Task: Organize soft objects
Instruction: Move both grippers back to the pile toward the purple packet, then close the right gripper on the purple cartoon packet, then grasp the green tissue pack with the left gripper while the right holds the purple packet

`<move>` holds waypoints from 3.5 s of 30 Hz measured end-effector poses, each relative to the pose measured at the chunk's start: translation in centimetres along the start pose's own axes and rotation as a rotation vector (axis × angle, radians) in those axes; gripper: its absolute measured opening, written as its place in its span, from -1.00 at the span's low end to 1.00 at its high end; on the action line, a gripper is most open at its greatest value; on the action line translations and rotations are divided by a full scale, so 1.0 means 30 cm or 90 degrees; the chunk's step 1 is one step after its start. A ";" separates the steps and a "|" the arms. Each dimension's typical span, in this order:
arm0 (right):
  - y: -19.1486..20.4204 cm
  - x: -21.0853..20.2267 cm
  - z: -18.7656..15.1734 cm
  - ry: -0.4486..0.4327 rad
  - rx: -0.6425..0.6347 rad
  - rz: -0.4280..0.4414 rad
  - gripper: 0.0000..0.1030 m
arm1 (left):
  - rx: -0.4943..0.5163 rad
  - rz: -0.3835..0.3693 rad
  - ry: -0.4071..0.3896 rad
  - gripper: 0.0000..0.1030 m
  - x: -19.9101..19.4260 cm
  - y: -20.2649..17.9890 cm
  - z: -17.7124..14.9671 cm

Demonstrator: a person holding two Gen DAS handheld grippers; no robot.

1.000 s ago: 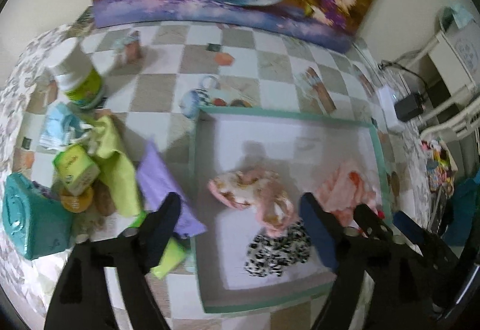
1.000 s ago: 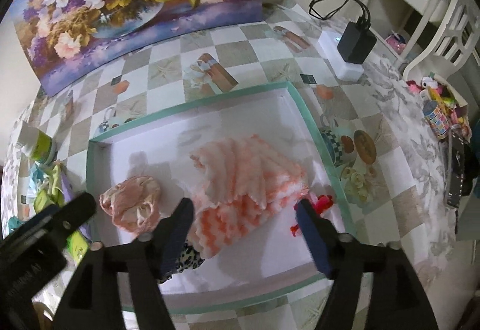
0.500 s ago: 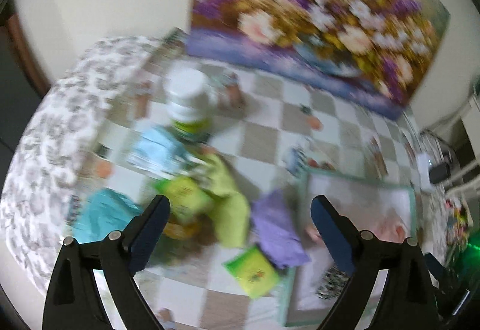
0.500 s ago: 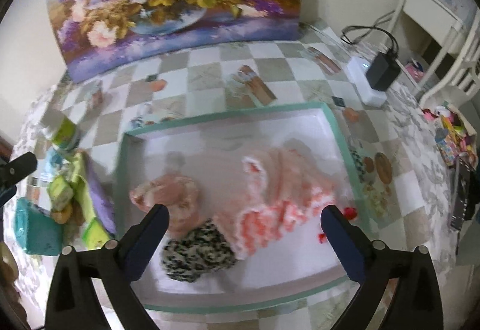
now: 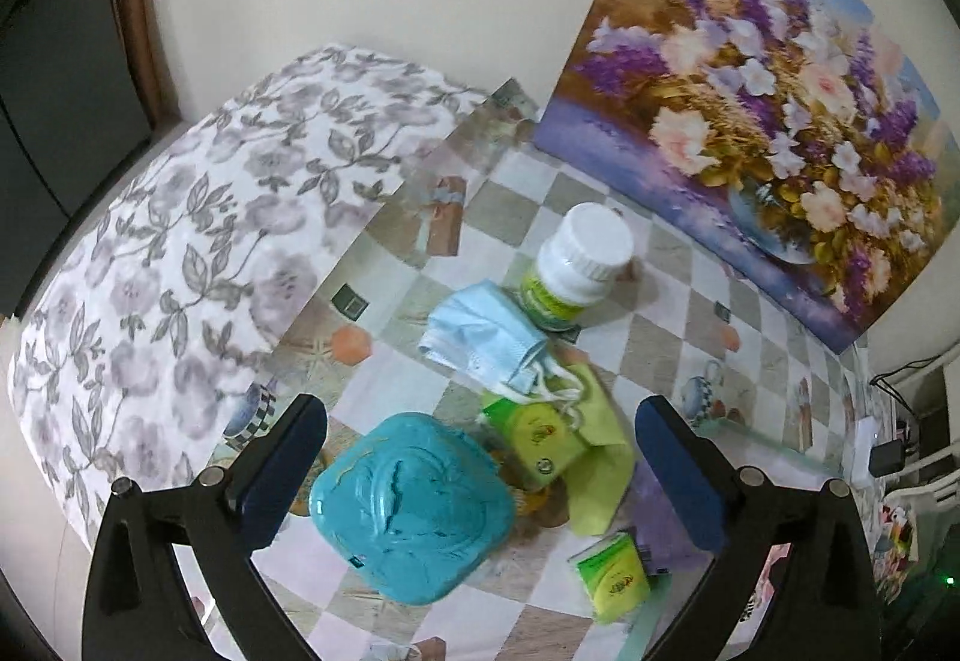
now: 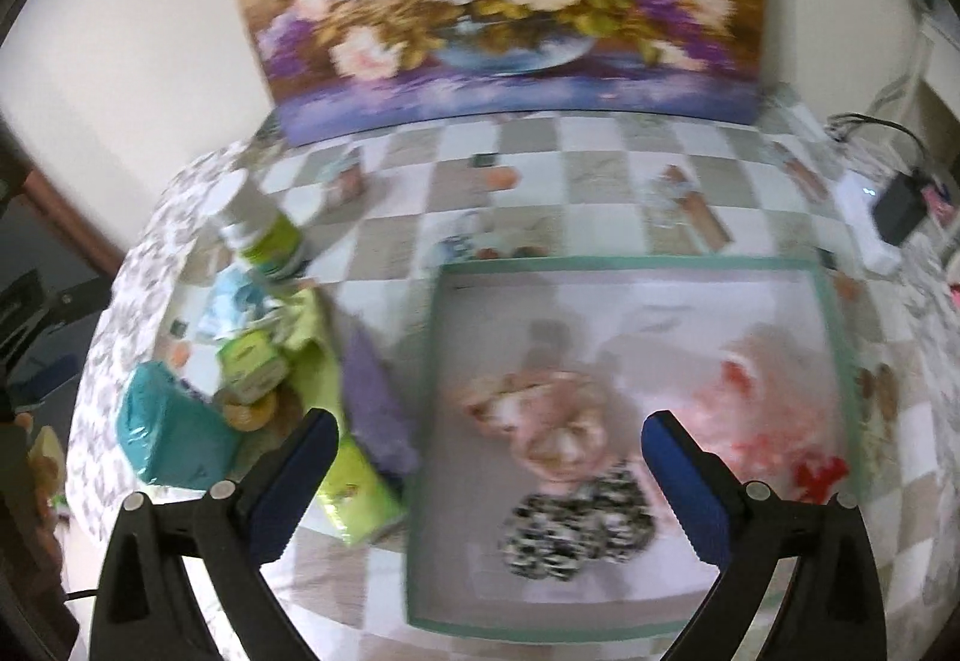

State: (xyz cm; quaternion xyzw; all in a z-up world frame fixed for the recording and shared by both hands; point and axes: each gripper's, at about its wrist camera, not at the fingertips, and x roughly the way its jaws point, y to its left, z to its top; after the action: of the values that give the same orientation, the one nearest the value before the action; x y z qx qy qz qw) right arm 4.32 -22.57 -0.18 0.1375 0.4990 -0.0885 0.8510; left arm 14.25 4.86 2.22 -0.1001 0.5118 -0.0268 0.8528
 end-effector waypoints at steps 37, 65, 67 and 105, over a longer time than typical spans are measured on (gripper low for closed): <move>0.167 0.316 0.043 0.102 -0.091 0.126 0.00 | 0.226 0.048 0.212 0.98 0.409 -0.272 -0.027; 0.159 0.287 0.038 0.104 -0.092 0.136 -0.66 | 0.270 0.065 0.206 0.03 0.418 -0.270 -0.047; 0.159 0.287 0.037 0.105 -0.093 0.136 -0.68 | 0.269 0.063 0.201 -0.02 0.411 -0.270 -0.044; 0.147 0.273 0.035 0.103 -0.086 0.134 -0.81 | 0.294 0.221 0.093 -0.54 0.306 -0.199 0.036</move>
State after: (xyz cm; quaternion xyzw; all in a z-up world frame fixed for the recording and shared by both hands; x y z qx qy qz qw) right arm 10.44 -18.84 -6.21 0.1381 0.5538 0.0465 0.8198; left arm 19.91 -2.19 -4.08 0.1878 0.5615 -0.0034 0.8059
